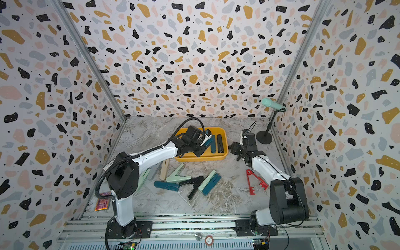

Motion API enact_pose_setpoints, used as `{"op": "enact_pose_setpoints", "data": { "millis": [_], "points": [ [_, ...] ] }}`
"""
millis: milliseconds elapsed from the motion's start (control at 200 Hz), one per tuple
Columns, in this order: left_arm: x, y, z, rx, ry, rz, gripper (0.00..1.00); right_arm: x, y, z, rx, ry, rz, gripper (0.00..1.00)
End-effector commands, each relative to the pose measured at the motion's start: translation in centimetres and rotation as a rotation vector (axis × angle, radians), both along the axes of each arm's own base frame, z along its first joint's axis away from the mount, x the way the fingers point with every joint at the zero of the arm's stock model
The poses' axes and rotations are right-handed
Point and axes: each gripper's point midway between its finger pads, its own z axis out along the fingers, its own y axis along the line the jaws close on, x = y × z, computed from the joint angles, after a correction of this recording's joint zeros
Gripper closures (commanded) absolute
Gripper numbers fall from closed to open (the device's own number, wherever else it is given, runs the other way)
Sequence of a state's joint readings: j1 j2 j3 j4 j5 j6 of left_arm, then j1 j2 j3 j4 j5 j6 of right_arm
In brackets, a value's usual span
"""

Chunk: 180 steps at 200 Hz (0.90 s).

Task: Put the pruning pliers into the storage box
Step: Place the pruning pliers in the storage box.

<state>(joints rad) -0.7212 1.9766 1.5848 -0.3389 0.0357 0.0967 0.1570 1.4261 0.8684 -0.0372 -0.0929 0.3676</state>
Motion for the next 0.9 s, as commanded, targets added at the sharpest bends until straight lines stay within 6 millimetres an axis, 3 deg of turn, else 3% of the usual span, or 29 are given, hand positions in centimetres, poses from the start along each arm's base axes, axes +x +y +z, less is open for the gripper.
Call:
{"op": "enact_pose_setpoints", "data": {
  "millis": [0,190,415,696,896],
  "points": [
    [2.4,-0.5,-0.2,-0.063,0.05,0.11,0.87,0.3,0.4,0.5,0.029,-0.021,0.0,0.35],
    [5.5,-0.7,-2.0,-0.152,0.127,0.245,0.87,0.6,0.9,-0.3,0.051,-0.01,0.002,0.35],
    [7.4,0.1,-4.1,-0.192,0.186,0.39,0.88,1.1,2.3,-0.7,0.051,-0.005,0.037,0.35],
    [7.7,-0.1,-7.8,-0.195,0.281,0.473,0.87,0.9,2.8,-1.3,0.065,-0.002,0.055,0.35],
    [8.2,-0.4,-9.2,-0.195,0.32,0.521,0.85,0.6,3.0,-1.8,0.068,0.003,0.068,0.35]
  ]
}}
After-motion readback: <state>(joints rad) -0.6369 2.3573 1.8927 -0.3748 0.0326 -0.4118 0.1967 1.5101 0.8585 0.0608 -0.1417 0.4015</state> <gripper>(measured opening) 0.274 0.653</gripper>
